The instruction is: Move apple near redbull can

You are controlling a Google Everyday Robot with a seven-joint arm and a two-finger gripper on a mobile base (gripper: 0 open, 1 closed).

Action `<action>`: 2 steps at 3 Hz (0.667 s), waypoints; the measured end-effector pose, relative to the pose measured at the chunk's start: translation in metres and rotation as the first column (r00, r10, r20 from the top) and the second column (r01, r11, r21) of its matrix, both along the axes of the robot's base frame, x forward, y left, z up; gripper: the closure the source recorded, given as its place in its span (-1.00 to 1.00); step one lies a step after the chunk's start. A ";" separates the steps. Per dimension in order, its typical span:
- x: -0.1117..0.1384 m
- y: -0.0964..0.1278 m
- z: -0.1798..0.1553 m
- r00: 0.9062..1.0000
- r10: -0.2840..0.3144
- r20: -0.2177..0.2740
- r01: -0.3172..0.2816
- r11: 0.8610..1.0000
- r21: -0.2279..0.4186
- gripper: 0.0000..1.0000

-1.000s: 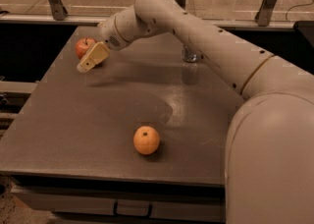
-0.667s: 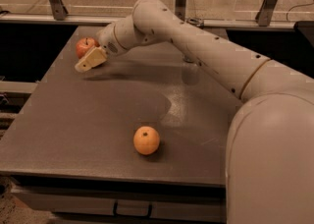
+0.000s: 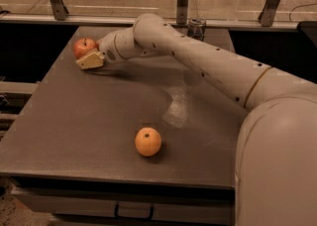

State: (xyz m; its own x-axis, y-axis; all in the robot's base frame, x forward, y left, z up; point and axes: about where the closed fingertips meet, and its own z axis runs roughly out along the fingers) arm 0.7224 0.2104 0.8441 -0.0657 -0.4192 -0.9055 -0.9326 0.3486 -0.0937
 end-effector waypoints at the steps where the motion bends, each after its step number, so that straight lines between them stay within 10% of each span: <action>1: -0.015 -0.020 0.020 0.999 -0.027 0.024 0.026 0.999 0.045 0.76; 2: -0.045 -0.069 0.045 0.996 -0.027 0.082 0.024 0.999 0.037 1.00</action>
Offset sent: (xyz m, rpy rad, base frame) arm -0.0805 -0.1662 0.0820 0.0083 -0.1813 -0.0493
